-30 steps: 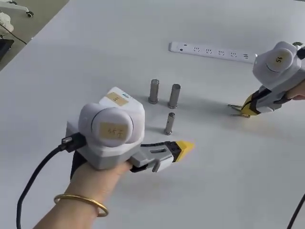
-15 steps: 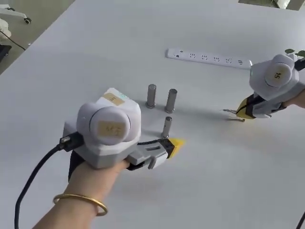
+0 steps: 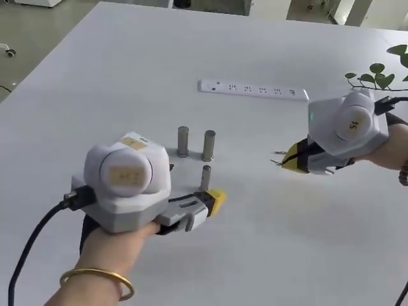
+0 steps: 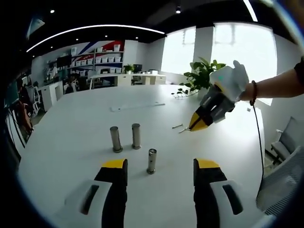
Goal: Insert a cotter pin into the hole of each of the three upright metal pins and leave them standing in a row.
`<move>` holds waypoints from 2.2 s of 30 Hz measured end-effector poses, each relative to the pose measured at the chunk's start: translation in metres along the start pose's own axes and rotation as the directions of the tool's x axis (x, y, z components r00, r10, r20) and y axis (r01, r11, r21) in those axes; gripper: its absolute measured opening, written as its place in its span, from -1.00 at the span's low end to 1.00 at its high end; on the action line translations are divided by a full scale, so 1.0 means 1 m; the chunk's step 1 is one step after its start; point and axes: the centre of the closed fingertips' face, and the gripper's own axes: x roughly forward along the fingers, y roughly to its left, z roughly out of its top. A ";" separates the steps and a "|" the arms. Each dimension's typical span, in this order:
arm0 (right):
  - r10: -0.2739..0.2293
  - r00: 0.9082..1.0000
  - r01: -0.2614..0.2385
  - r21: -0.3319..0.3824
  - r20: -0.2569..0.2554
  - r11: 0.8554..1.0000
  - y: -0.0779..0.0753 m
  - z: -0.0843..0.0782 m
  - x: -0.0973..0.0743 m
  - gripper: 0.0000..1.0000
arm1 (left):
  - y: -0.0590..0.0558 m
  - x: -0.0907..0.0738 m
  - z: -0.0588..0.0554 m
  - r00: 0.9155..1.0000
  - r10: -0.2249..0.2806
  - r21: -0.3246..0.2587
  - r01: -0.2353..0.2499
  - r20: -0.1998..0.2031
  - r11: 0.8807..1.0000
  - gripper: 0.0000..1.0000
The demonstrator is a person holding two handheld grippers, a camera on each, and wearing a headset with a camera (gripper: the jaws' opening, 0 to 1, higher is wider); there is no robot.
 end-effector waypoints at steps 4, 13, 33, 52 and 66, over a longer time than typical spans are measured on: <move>0.000 0.999 0.002 -0.047 0.036 0.999 0.012 0.017 -0.006 -1.00 | -0.006 -0.003 -0.006 1.000 -0.010 0.025 0.011 -0.025 1.000 -0.07; 0.020 0.992 -0.005 -0.117 0.128 0.993 0.032 0.053 -0.015 -1.00 | -0.021 -0.011 -0.008 0.998 -0.049 0.014 0.049 -0.033 0.999 -0.29; 0.051 0.974 0.002 -0.233 0.220 0.972 0.070 0.100 -0.026 -1.00 | -0.050 -0.023 0.001 0.982 -0.187 -0.196 0.184 0.002 0.963 -0.68; 0.070 0.968 0.002 -0.286 0.239 0.958 0.085 0.113 -0.031 -1.00 | -0.060 -0.024 0.003 0.974 -0.224 -0.265 0.220 0.013 0.939 -0.90; 0.074 0.968 0.003 -0.307 0.240 0.952 0.089 0.117 -0.032 -1.00 | -0.060 -0.025 0.001 0.975 -0.221 -0.283 0.217 0.018 0.934 -0.99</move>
